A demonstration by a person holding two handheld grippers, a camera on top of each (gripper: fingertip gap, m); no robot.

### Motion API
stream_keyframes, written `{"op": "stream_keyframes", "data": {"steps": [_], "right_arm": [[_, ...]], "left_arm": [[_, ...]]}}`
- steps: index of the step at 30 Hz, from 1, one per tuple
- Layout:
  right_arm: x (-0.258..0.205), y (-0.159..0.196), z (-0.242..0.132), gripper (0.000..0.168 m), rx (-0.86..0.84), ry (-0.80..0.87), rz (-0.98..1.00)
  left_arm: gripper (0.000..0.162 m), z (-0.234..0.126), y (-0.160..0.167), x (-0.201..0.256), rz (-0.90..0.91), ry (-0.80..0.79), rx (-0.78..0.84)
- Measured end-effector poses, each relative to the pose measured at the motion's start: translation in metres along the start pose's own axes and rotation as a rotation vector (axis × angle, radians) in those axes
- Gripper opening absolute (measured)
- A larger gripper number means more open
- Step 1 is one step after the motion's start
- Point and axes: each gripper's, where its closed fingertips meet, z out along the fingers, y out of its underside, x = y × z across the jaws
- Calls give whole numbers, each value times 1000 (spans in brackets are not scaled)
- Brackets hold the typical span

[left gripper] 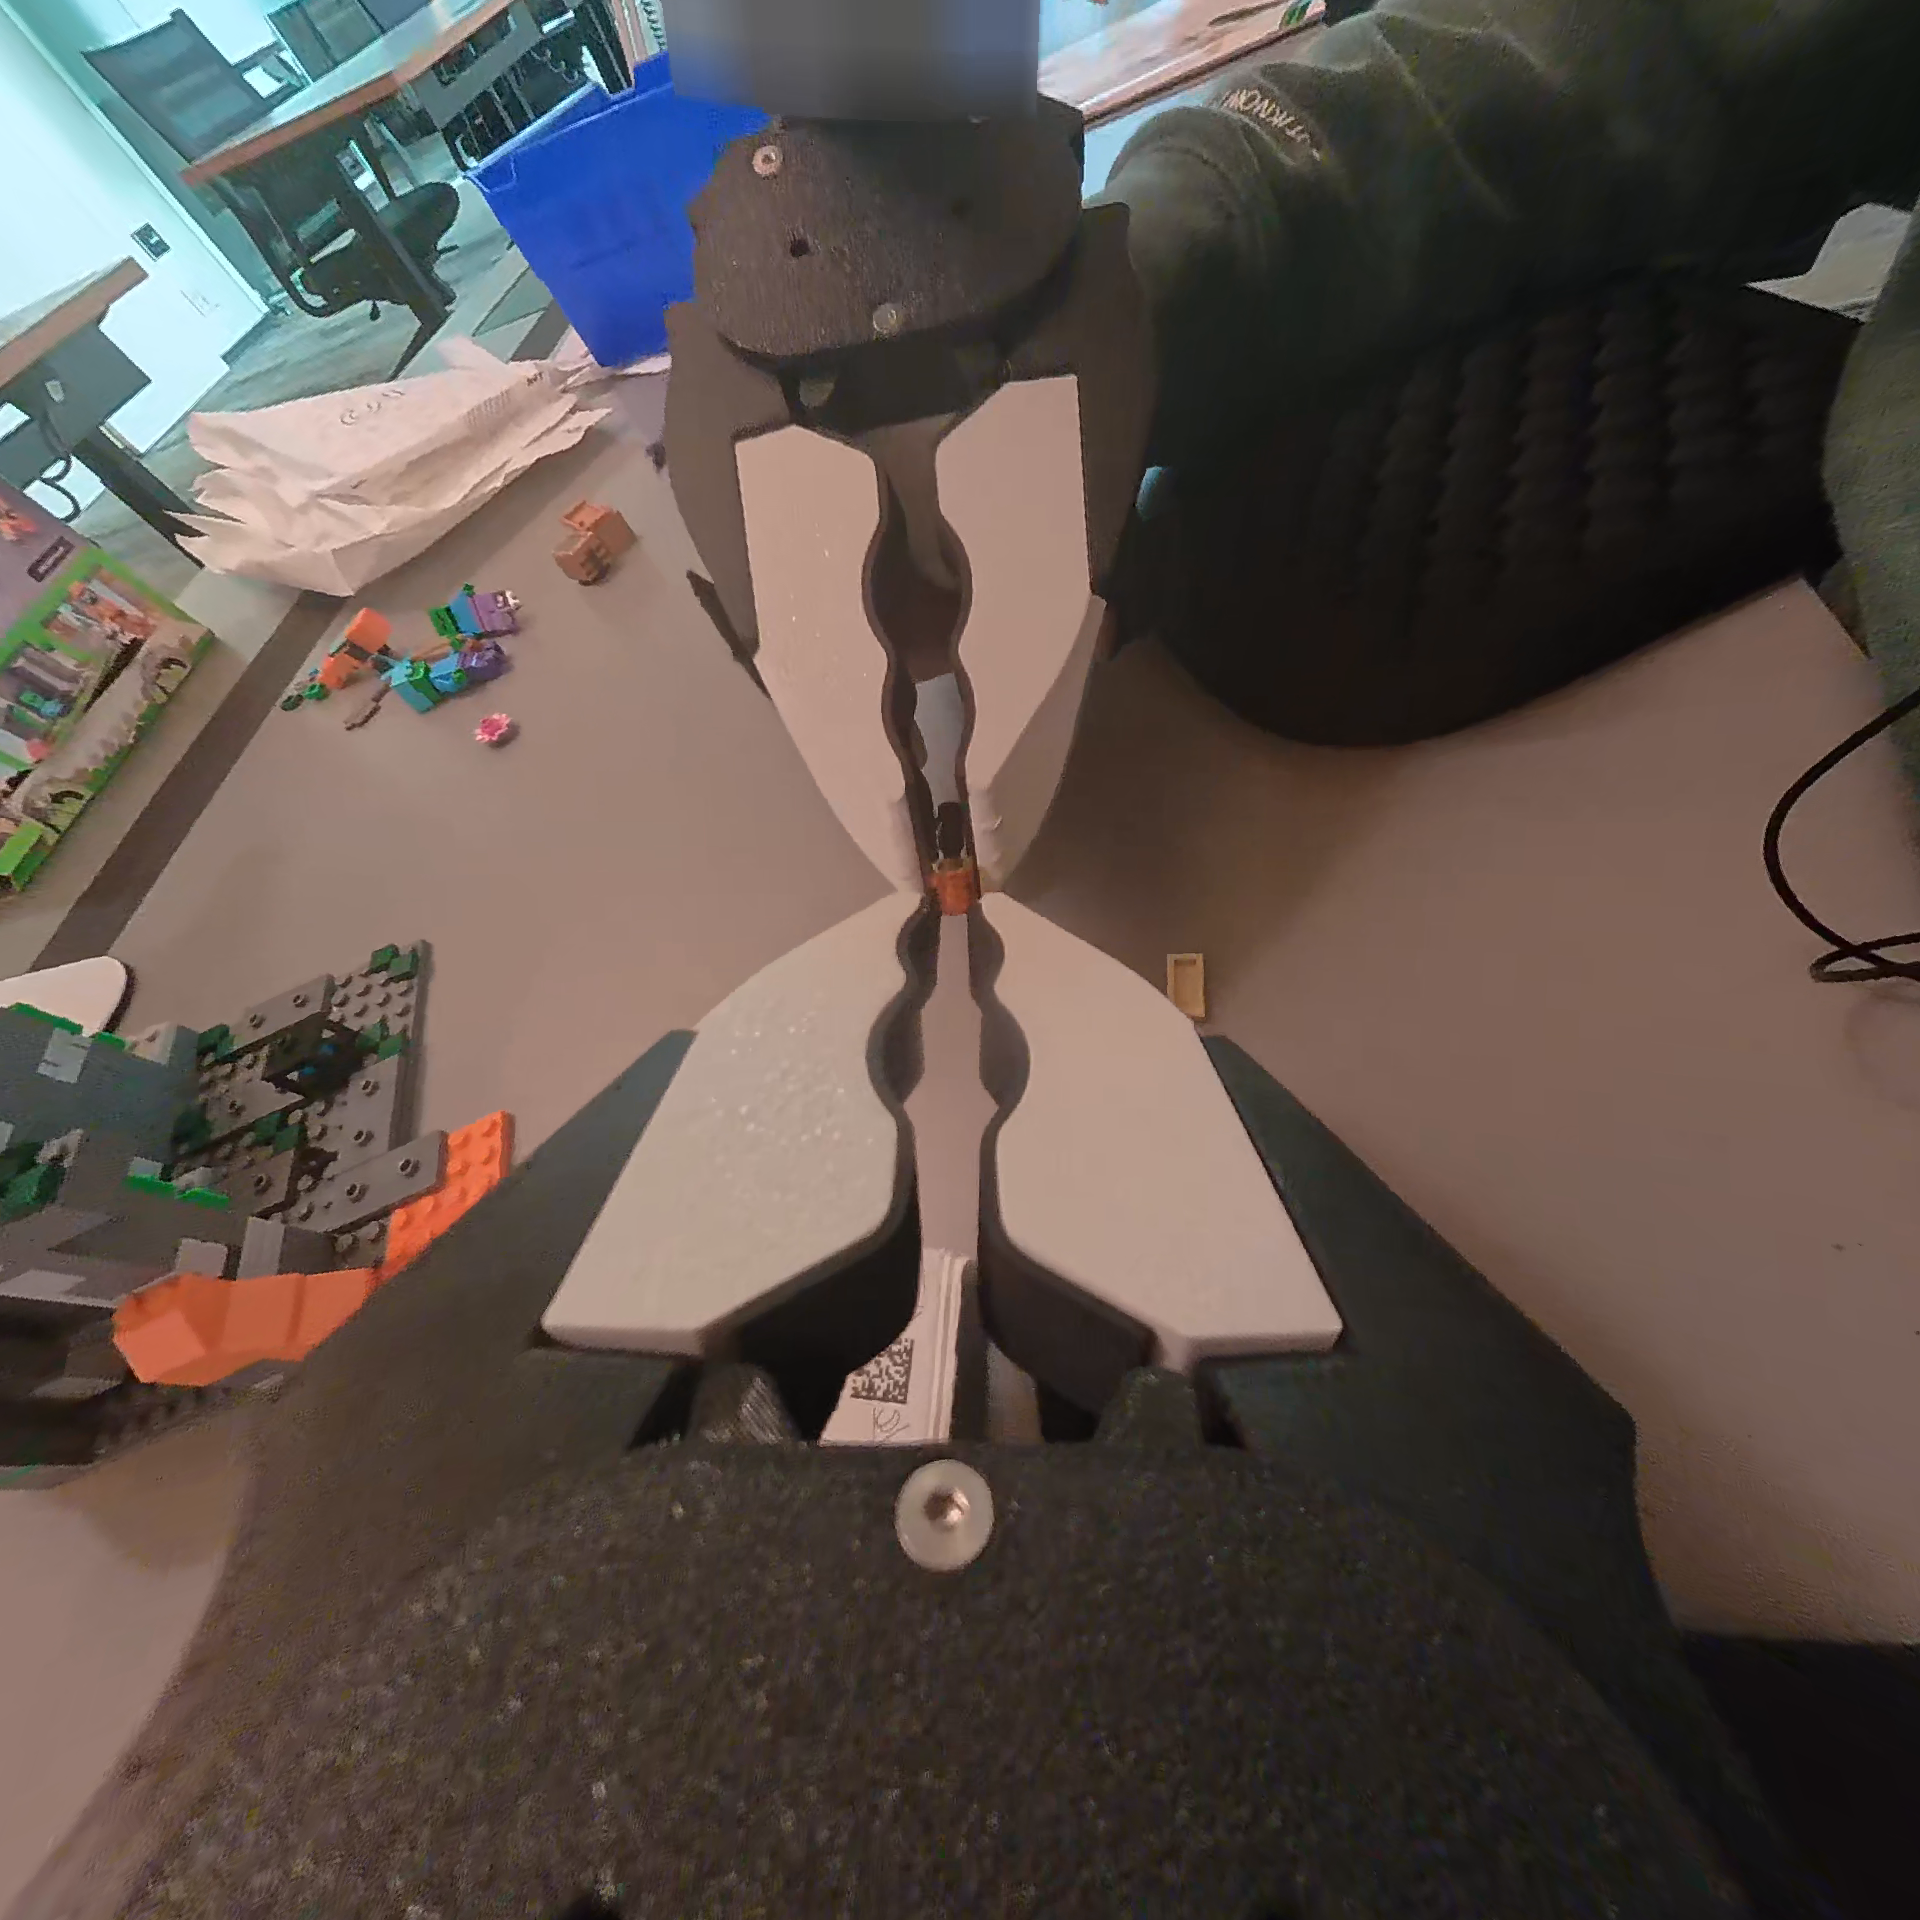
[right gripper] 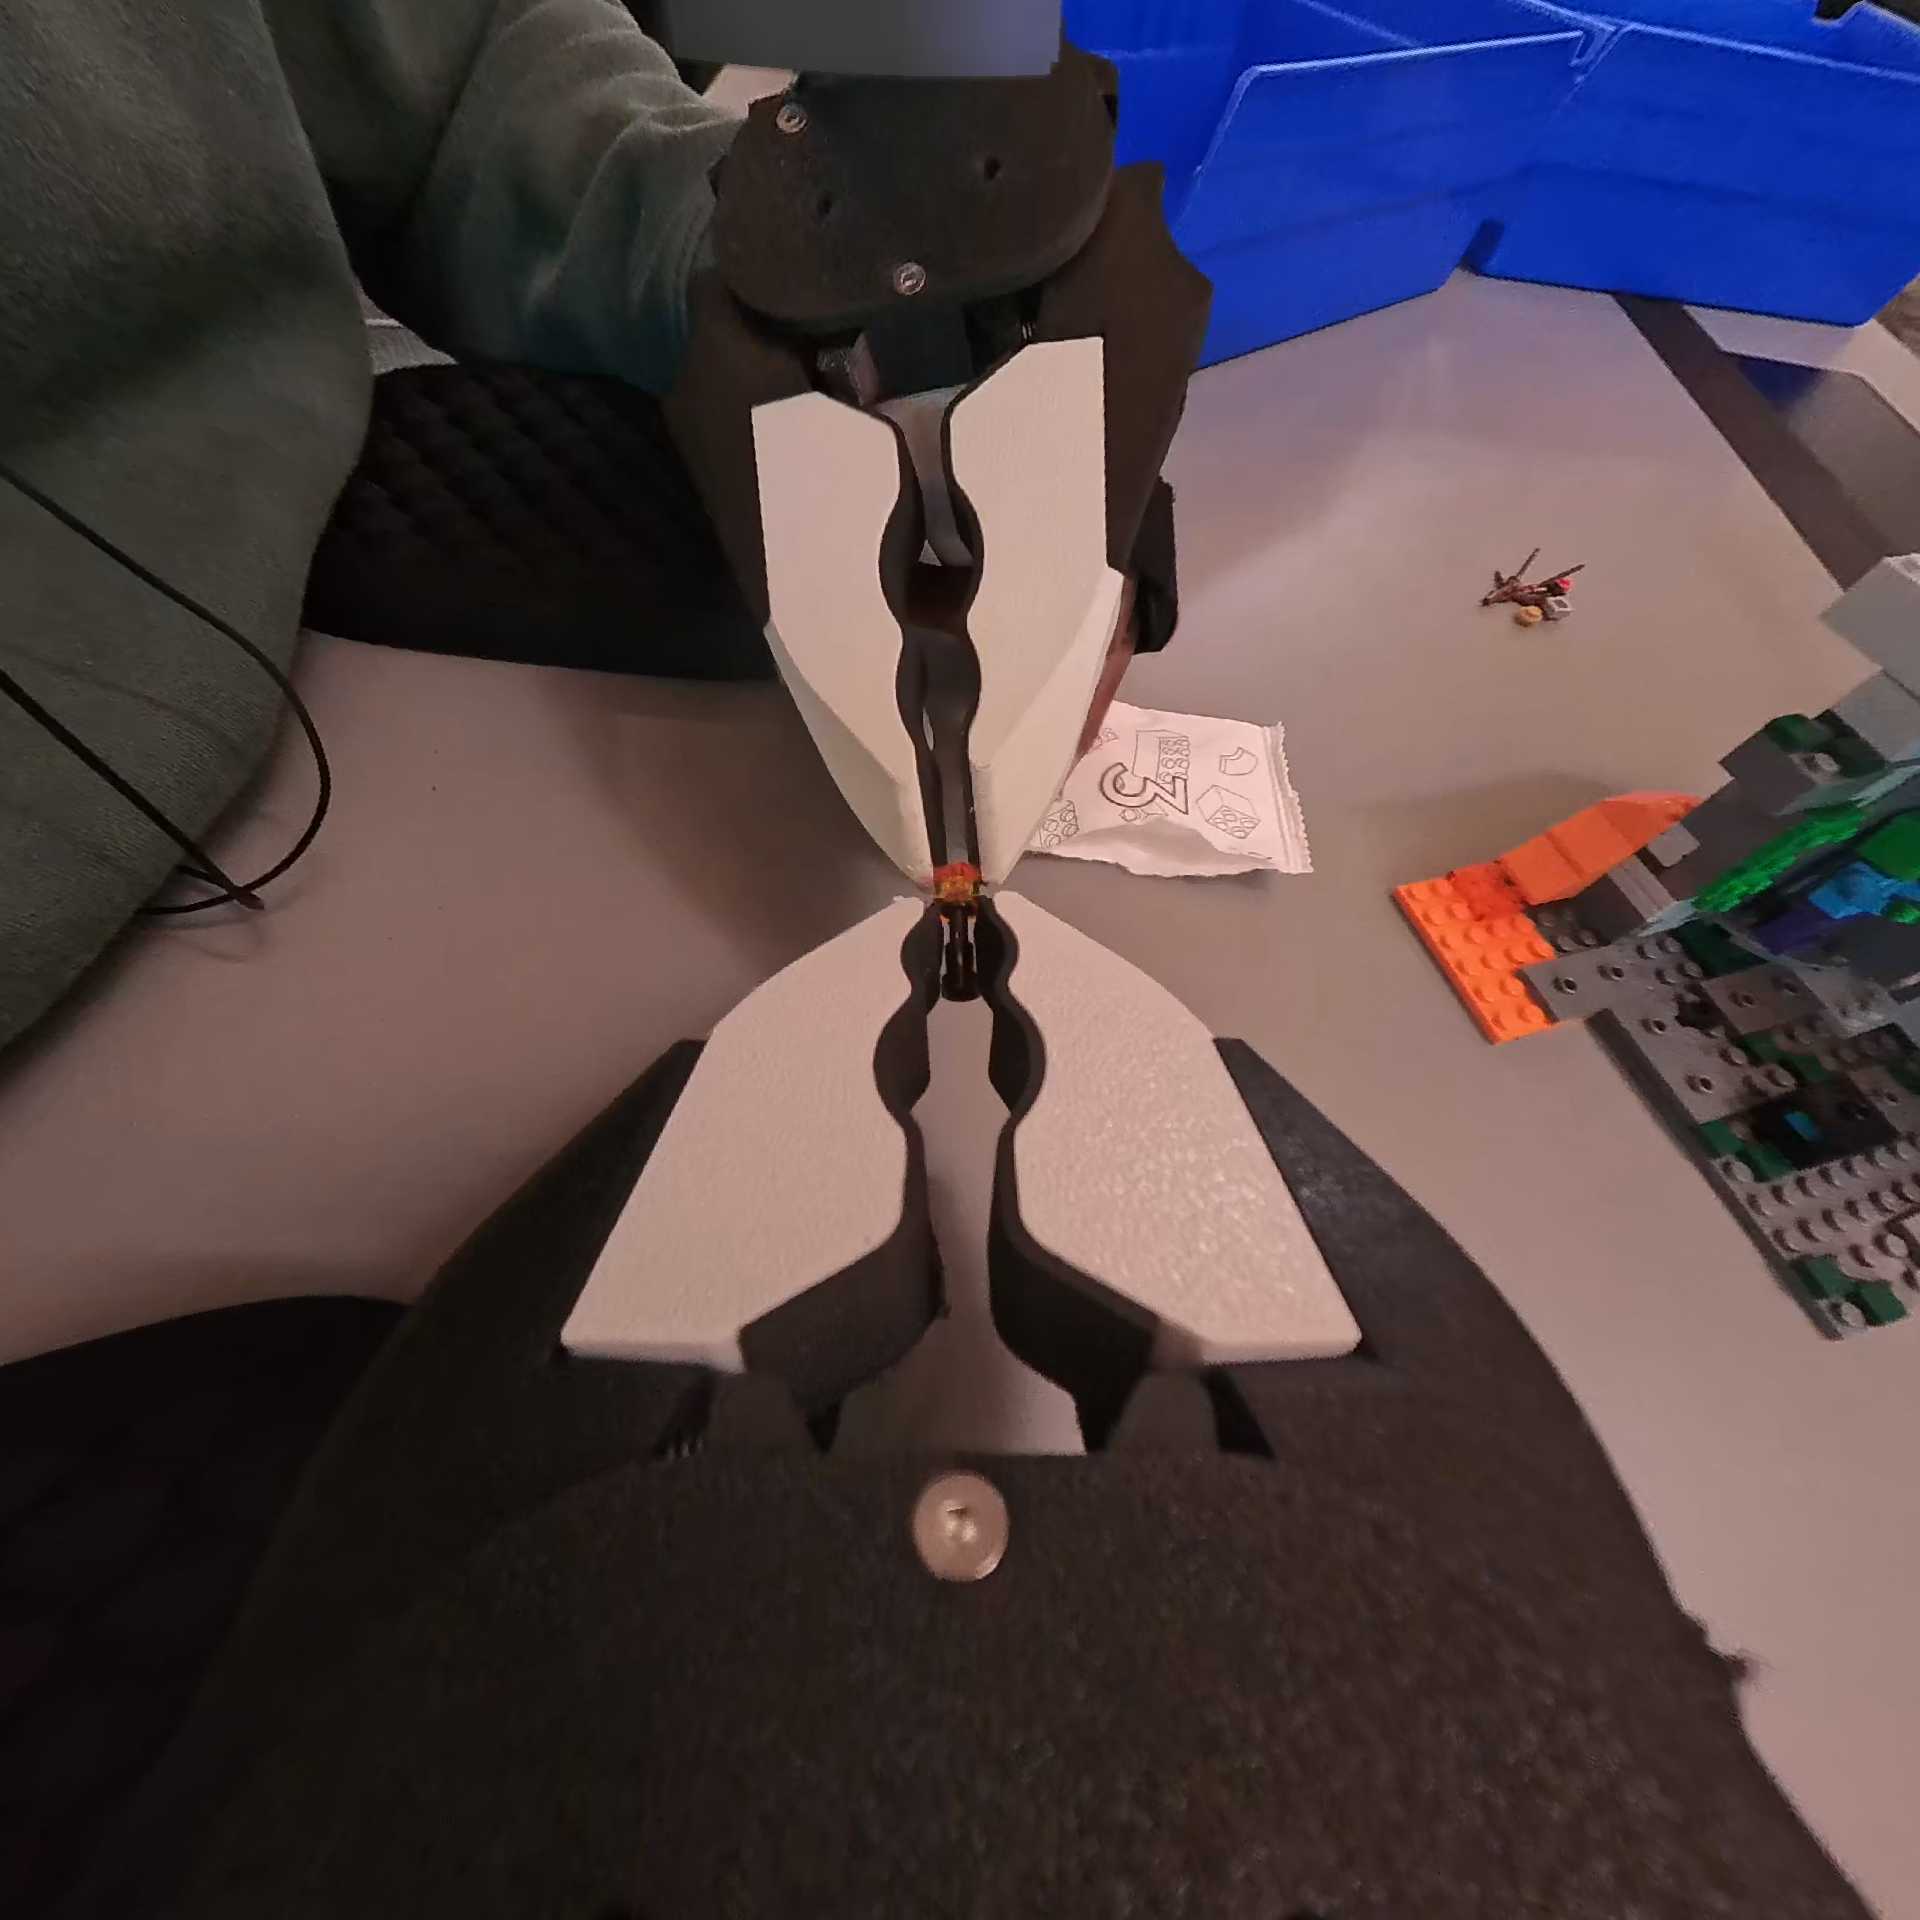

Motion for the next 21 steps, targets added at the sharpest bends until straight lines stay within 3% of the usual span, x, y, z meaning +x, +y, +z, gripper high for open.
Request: {"op": "stream_keyframes", "data": {"steps": [21], "right_arm": [[3,2,-1,6,-3,10,12]], "left_arm": [[5,-1,1,-5,-45,-12,11]]}}
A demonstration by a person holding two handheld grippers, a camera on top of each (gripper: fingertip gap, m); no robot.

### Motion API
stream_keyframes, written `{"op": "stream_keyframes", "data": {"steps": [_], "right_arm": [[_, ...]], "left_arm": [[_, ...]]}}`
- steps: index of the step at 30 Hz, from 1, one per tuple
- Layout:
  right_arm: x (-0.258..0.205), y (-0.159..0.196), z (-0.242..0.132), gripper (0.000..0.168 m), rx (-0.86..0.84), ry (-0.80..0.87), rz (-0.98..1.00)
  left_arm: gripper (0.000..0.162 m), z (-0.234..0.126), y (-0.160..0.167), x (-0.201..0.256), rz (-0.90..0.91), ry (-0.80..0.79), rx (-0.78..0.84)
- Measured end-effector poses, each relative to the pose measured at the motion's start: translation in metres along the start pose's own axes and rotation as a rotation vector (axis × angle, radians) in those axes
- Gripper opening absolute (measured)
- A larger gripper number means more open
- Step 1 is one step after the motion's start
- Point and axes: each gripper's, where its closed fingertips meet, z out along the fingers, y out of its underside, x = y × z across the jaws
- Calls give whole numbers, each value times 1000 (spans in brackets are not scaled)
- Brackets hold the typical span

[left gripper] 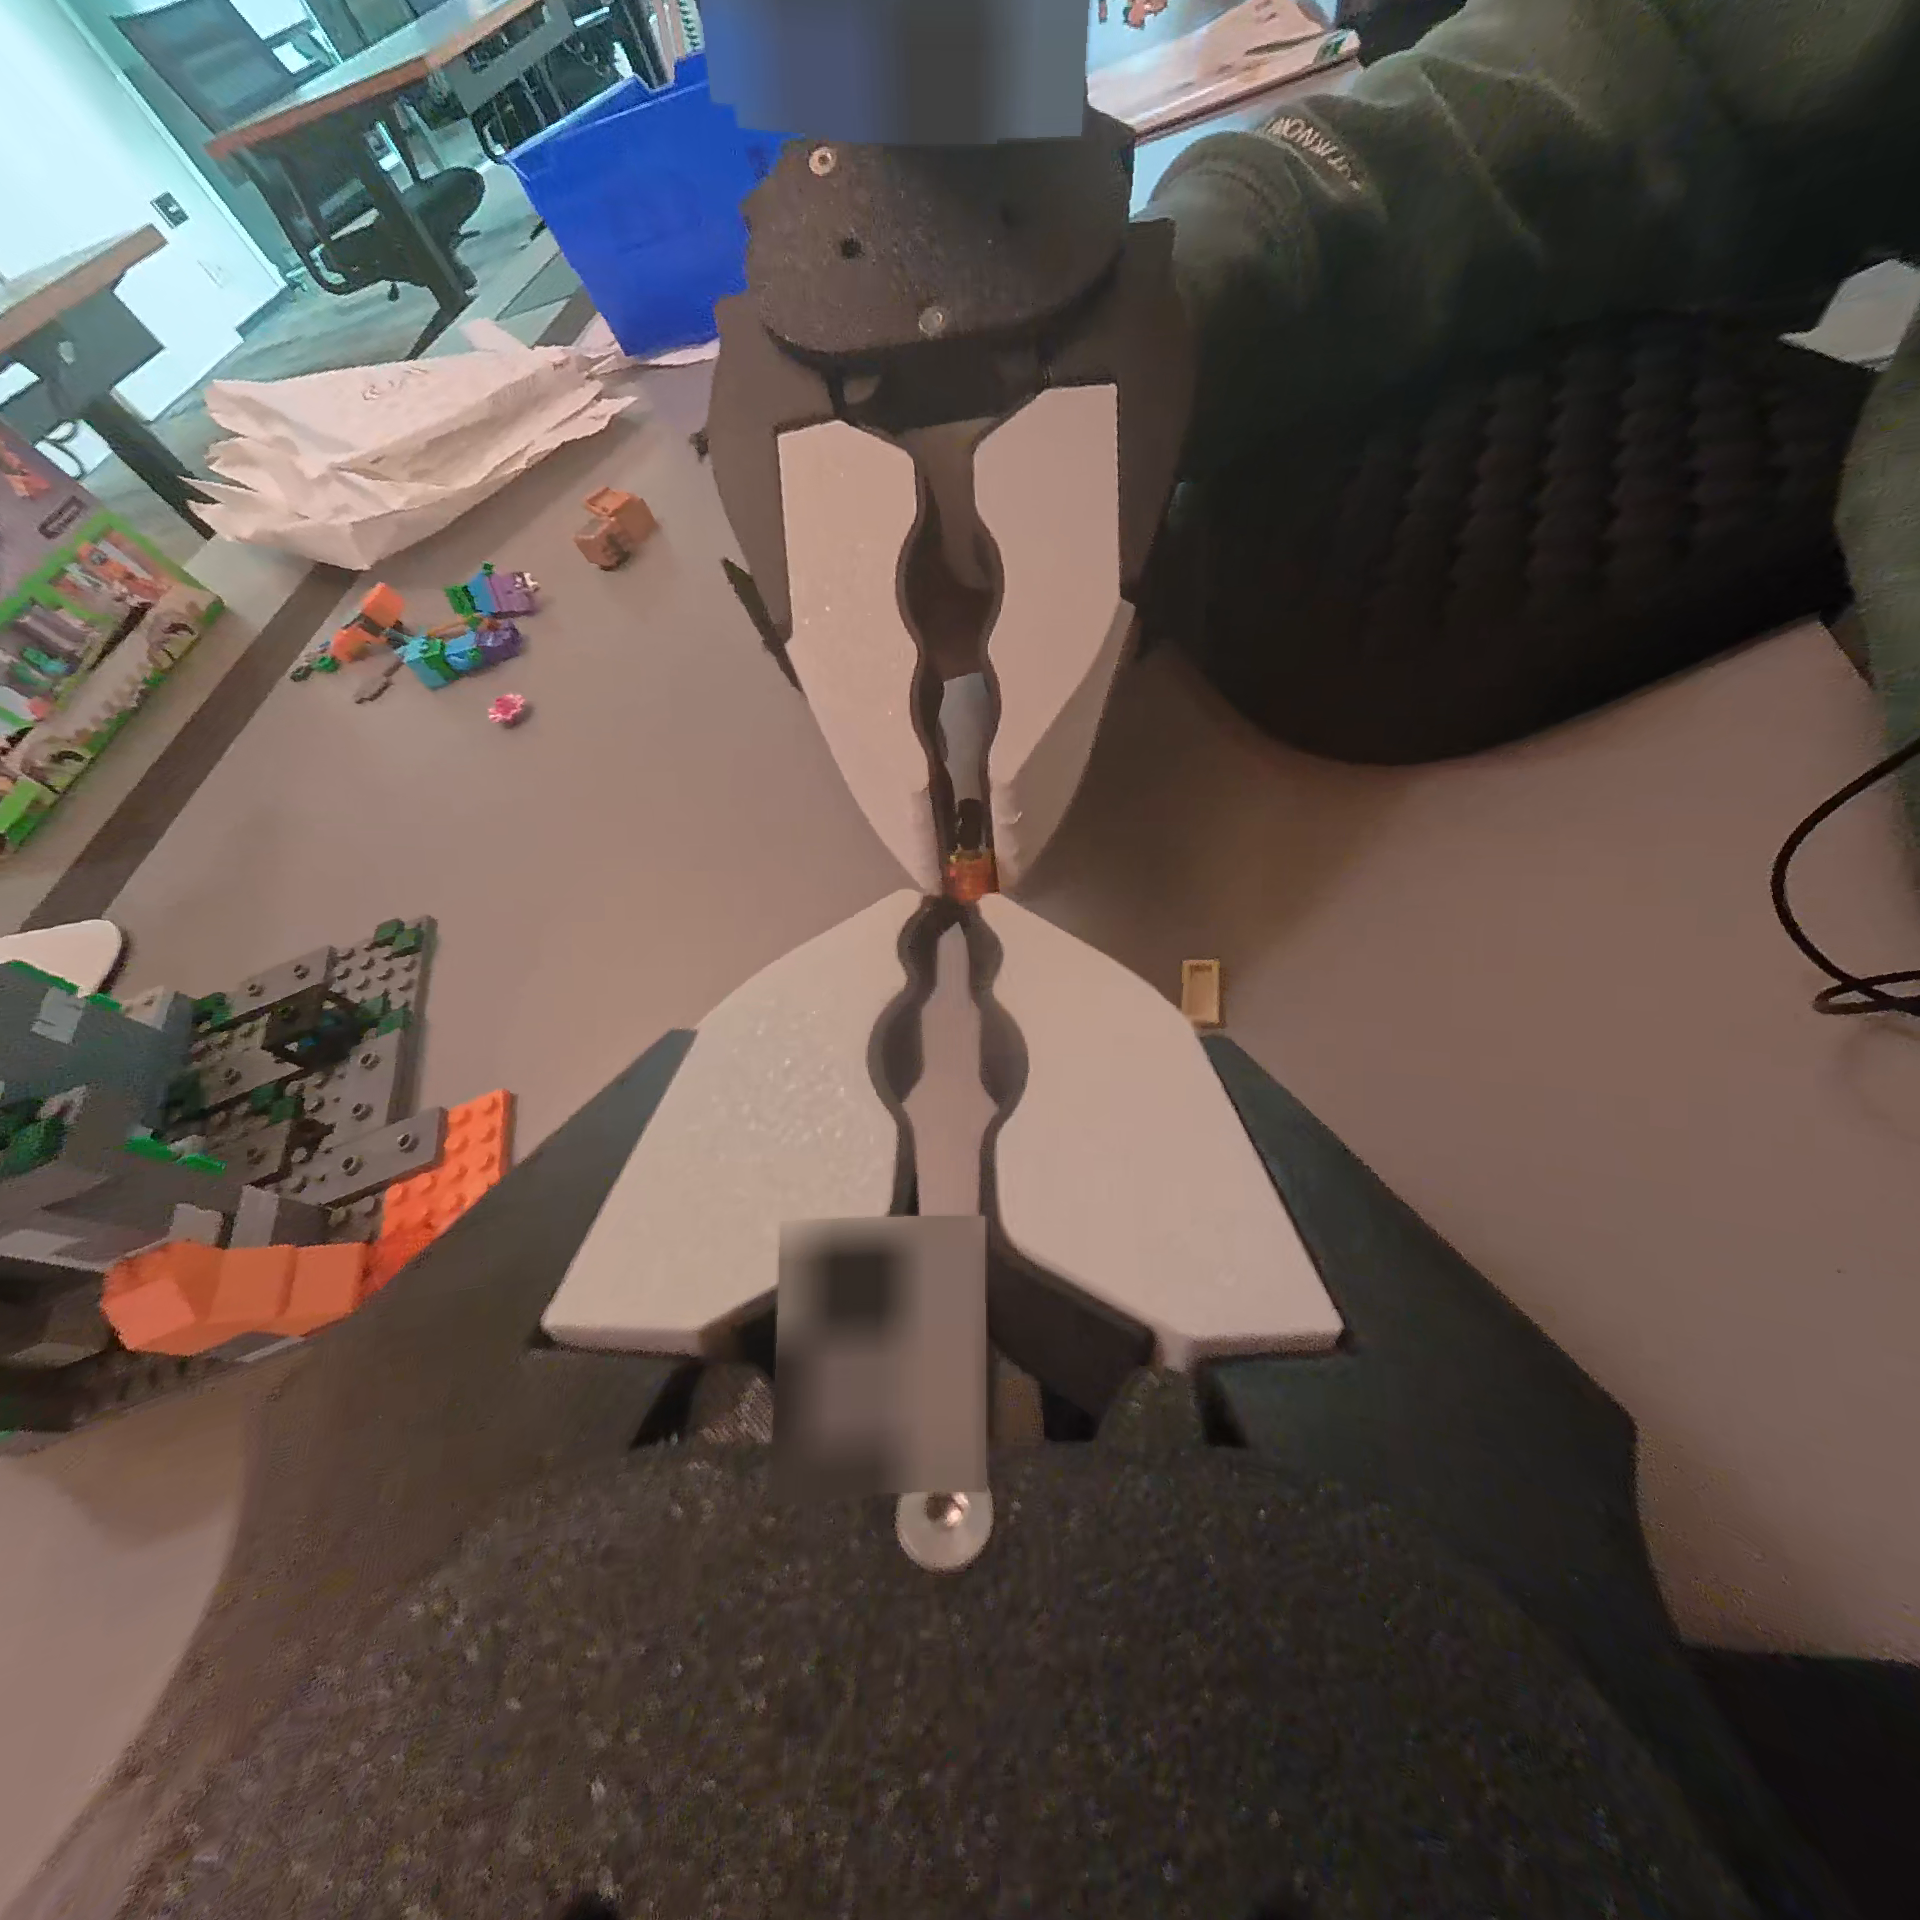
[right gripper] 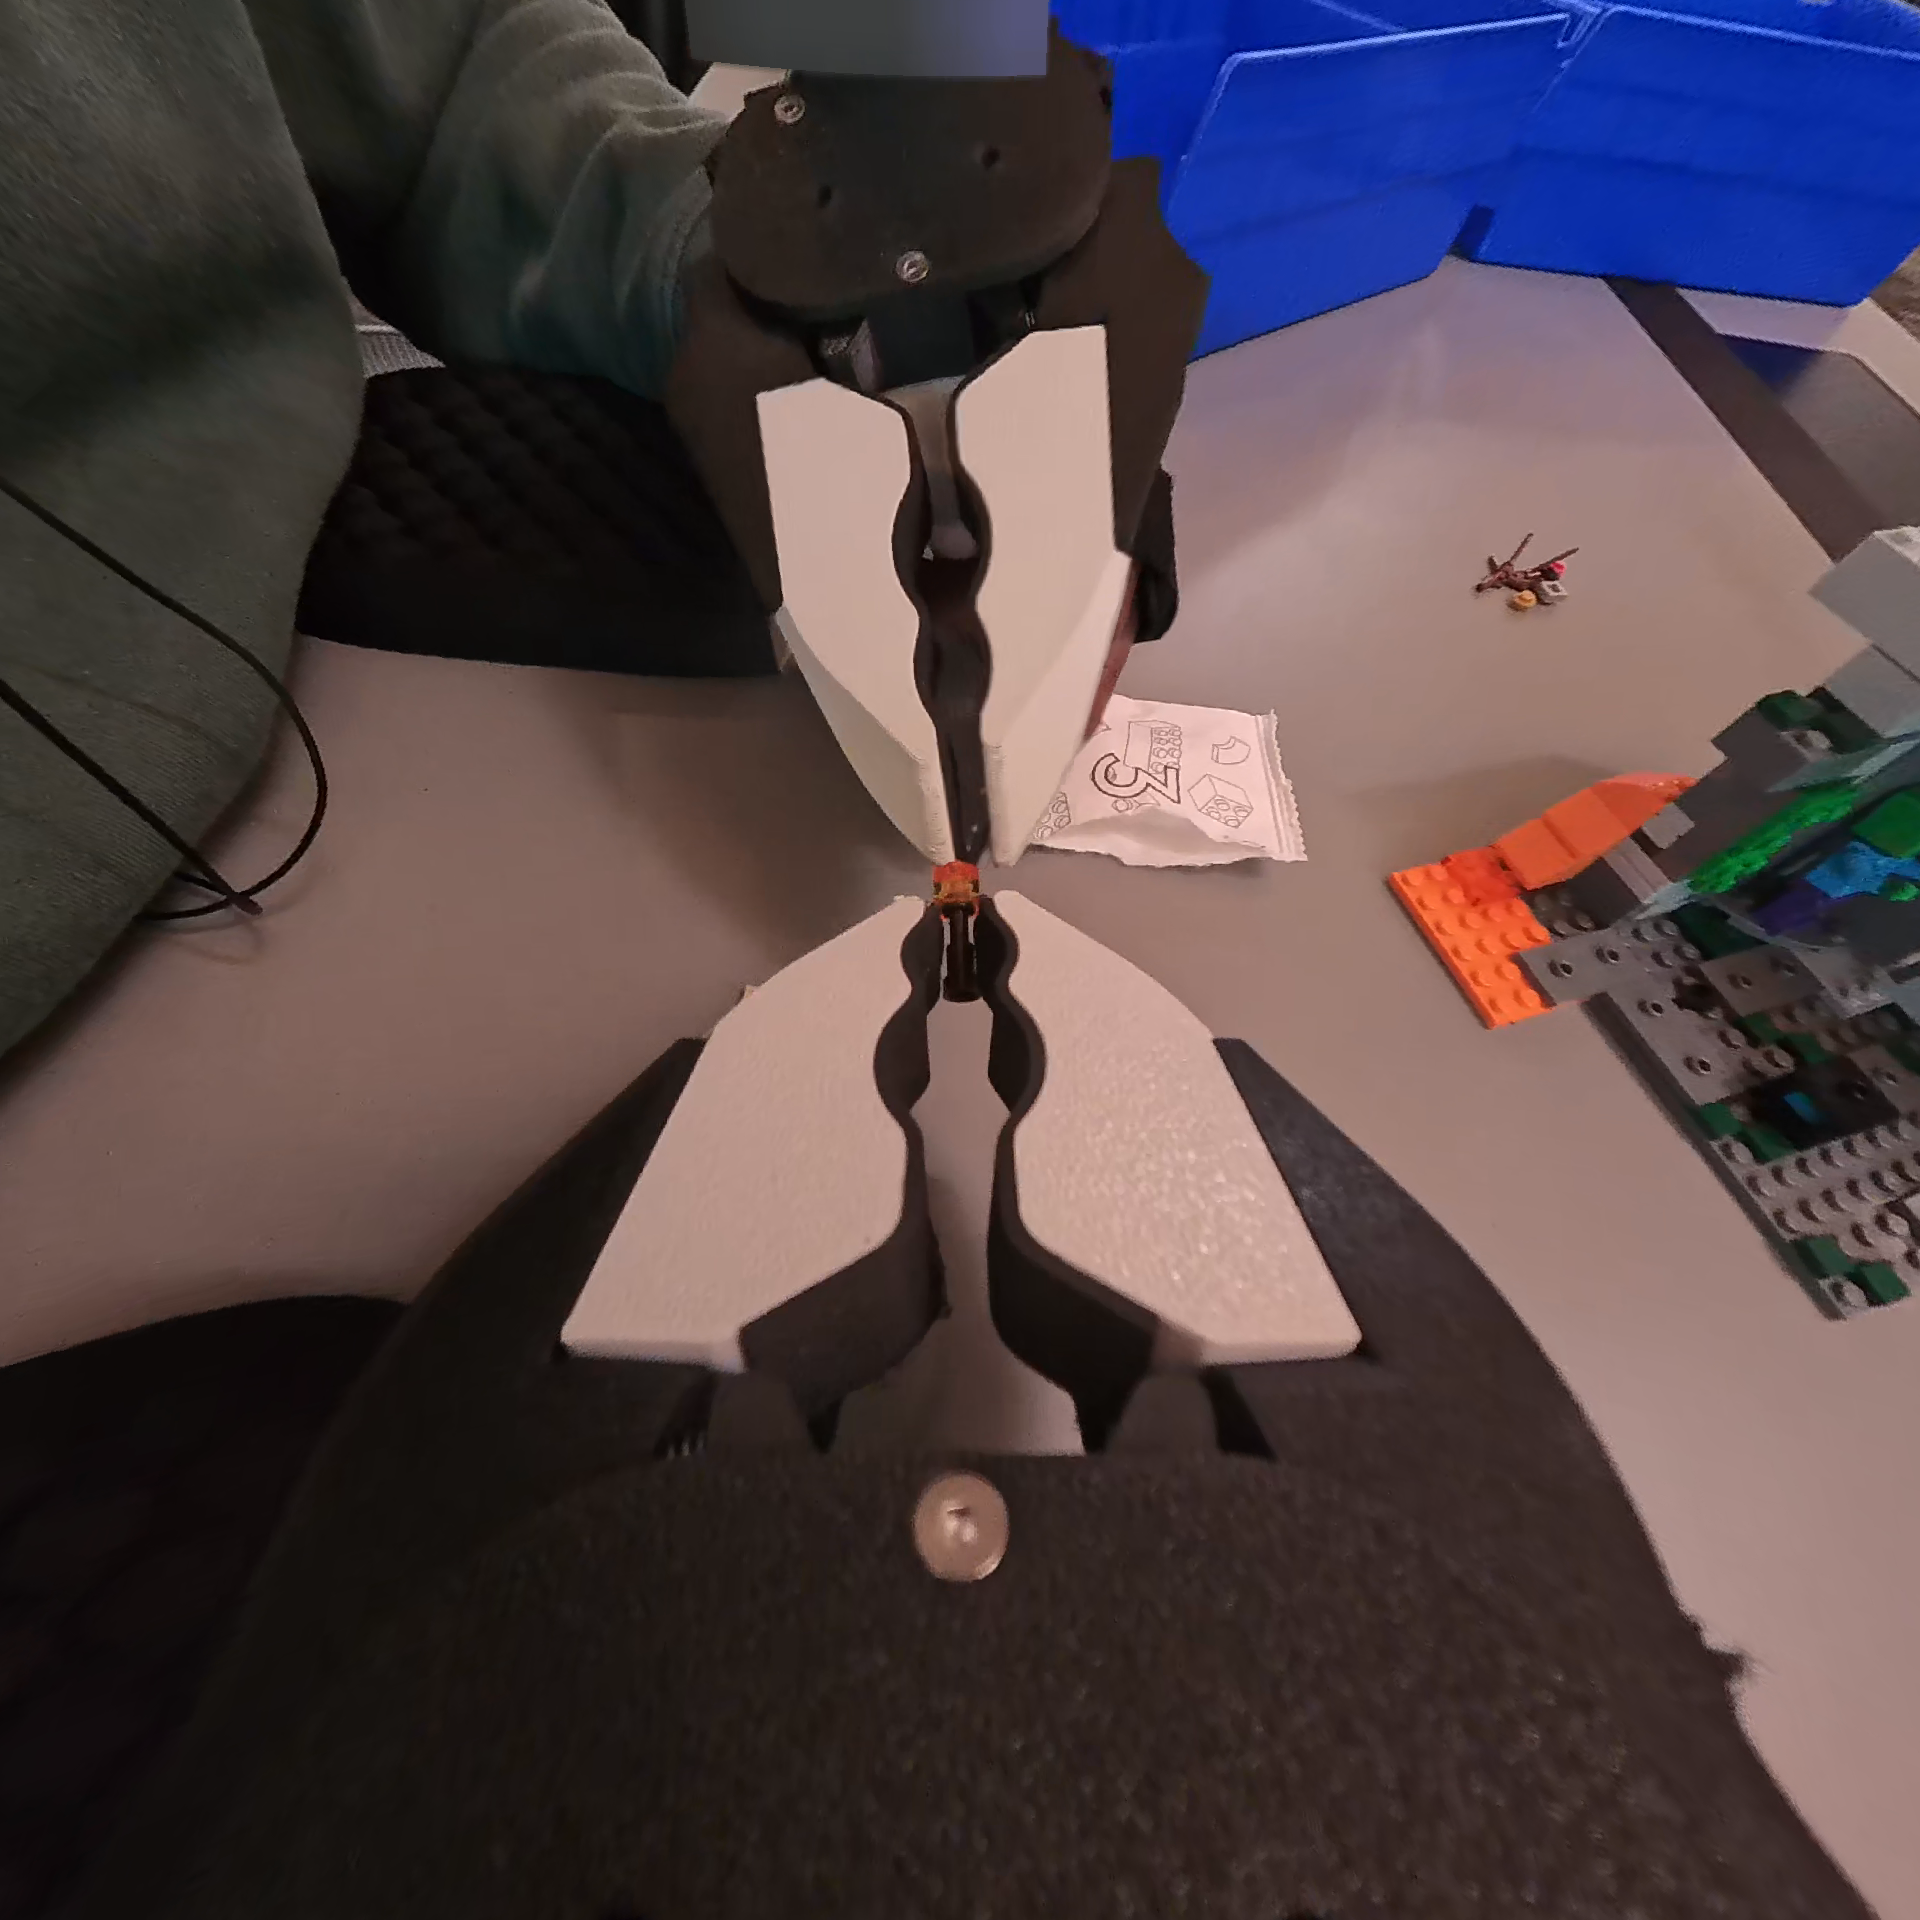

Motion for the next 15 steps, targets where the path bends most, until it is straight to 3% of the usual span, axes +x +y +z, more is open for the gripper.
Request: {"op": "stream_keyframes", "data": {"steps": [2,8,15], "right_arm": [[0,0,1,6,-7,2,-6],[-3,-3,2,6,0,1,-14],[-1,2,4,6,-33,19,-32]], "left_arm": [[15,1,-2,4,-30,37,15],[7,1,1,5,-20,38,-9],[9,2,5,6,-55,65,-22]]}}
